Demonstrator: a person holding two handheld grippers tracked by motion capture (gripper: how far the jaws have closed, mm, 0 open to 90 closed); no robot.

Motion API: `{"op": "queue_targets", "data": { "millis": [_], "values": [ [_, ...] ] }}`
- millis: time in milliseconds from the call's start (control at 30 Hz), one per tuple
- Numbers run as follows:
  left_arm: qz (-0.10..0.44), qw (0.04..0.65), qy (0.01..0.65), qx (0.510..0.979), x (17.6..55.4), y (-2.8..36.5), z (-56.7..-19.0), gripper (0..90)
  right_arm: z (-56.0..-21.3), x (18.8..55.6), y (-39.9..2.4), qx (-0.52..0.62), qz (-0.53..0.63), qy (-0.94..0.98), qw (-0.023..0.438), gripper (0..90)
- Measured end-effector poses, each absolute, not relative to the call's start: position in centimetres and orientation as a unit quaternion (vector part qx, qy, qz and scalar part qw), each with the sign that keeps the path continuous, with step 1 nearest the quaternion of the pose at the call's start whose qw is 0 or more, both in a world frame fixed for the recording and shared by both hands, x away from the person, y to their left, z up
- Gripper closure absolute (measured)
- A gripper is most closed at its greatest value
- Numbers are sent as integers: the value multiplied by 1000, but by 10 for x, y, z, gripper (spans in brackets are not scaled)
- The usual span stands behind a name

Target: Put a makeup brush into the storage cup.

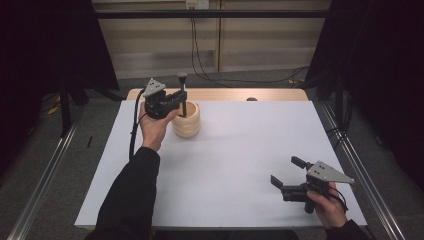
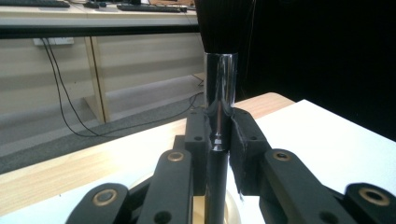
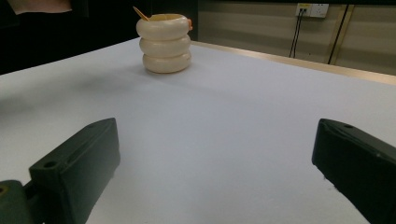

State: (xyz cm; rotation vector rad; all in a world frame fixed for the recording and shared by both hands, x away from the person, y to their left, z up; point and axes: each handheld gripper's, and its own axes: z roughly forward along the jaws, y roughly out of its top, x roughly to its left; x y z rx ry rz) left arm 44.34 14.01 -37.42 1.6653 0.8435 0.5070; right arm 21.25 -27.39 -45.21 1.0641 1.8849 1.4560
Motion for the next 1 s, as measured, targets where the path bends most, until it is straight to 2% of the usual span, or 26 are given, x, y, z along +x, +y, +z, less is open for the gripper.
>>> {"op": "queue_targets", "data": {
  "millis": [1000],
  "values": [
    [211,538,385,719,447,141,-405,785,-453,213,-273,394,537,698,262,7]
  ]
}}
